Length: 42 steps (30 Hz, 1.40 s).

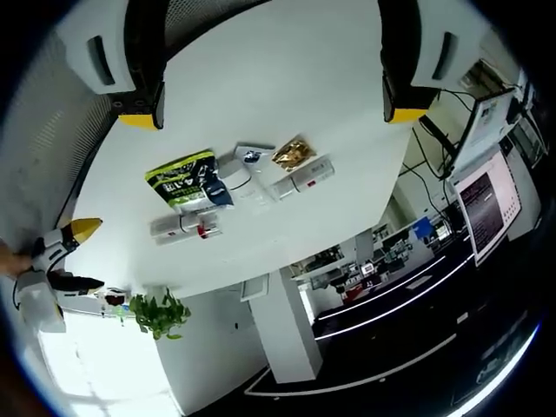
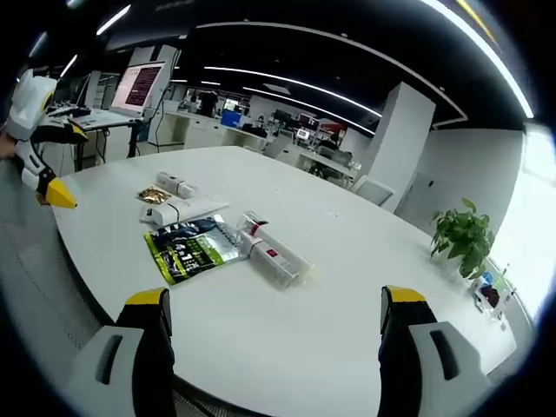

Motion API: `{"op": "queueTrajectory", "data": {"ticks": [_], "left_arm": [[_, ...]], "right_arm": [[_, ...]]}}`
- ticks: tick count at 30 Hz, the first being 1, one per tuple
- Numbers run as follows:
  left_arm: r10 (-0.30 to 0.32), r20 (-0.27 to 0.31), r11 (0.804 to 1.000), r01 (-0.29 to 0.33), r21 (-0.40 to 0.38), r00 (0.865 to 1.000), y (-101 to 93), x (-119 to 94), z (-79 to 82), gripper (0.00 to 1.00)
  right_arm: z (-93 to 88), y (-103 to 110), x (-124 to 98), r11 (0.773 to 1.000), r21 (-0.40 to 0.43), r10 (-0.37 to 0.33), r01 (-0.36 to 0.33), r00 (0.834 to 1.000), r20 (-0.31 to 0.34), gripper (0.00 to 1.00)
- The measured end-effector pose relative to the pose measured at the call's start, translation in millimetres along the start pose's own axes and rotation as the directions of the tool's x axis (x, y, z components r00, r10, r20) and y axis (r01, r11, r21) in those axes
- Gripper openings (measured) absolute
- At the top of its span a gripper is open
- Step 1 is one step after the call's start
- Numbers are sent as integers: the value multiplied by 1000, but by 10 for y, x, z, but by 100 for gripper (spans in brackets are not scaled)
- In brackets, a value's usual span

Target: Arrange the skincare products in the storage area until every visible bottle or jar stands upright without overlapping.

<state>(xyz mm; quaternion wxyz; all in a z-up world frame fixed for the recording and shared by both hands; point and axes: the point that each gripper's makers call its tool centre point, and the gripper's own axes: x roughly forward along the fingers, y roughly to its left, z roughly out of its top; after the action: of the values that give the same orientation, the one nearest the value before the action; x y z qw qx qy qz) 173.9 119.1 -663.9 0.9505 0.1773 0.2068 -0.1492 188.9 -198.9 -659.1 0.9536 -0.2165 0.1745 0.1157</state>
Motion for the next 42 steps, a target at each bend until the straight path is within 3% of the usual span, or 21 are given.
{"op": "queueTrajectory", "data": {"ticks": [11,19,26,32,36,40,42], "left_arm": [[18,-7,1000,-18,11,1000,48,24,-19,98],[-15,-19,1000,15,23,1000,-16,18,-40,99],[0,-24,1000,1,18,1000,6,20,-43,98],[-25,-48,997,28,72,999,-71,42,-64,99],[-7,-21,999,8,46,1000,34,53,-50,99],[5,-20,999,-4,32,1000,101,65,-65,99],[-4,-31,1000,5,30,1000,89,70,-91,99]], "right_arm": [[-33,16,12,1000,1,13,-13,1000,-14,100],[4,-25,-10,1000,5,-13,13,1000,5,100],[37,-40,-16,1000,24,-16,15,1000,27,100],[38,-73,-21,999,27,-27,26,999,36,100],[-32,16,8,999,-31,14,-15,1000,-14,100],[-5,58,-5,998,-47,38,-39,999,-19,100],[13,-8,19,990,-138,25,-30,999,-34,100]]}}
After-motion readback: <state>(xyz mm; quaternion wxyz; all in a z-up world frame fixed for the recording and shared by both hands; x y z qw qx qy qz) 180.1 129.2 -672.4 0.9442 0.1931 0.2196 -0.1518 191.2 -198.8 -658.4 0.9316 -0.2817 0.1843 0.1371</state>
